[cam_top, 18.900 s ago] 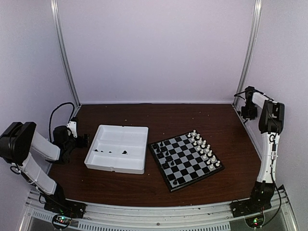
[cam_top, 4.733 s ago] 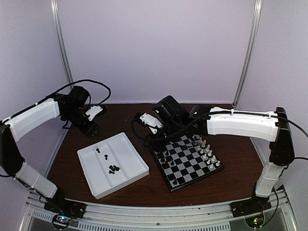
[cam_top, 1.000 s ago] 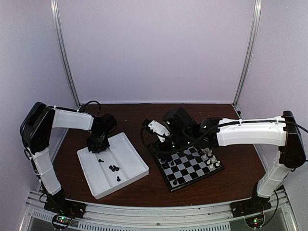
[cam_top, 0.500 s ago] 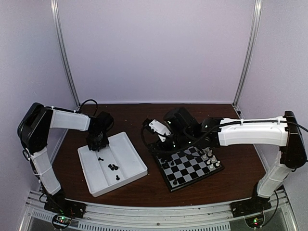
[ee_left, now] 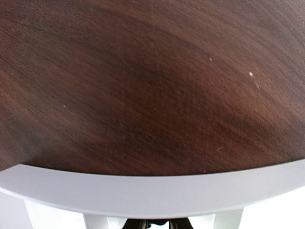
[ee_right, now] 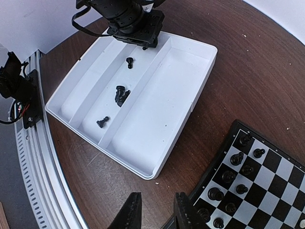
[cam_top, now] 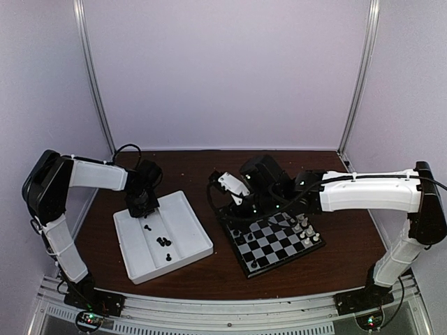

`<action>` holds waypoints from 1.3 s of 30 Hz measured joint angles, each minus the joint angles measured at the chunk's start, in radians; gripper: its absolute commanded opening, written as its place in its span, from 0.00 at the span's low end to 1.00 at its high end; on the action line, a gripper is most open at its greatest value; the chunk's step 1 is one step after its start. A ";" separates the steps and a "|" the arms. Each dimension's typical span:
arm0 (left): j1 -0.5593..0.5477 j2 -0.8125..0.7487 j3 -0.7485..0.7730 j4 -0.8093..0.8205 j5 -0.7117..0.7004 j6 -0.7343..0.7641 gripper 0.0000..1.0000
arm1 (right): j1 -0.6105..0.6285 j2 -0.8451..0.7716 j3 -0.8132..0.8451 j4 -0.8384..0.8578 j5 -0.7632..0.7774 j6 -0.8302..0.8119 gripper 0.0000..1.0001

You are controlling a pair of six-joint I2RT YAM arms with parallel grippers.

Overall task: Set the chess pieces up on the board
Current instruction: Pick up the chess piece from the storage box.

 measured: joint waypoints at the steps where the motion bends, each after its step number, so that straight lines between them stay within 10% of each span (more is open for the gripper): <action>1: 0.000 -0.005 -0.004 0.003 0.011 0.000 0.10 | 0.000 0.000 0.000 0.000 0.000 0.001 0.27; 39: -0.102 -0.315 -0.179 0.246 0.439 -0.388 0.11 | 0.006 0.398 0.167 0.314 0.006 0.370 0.28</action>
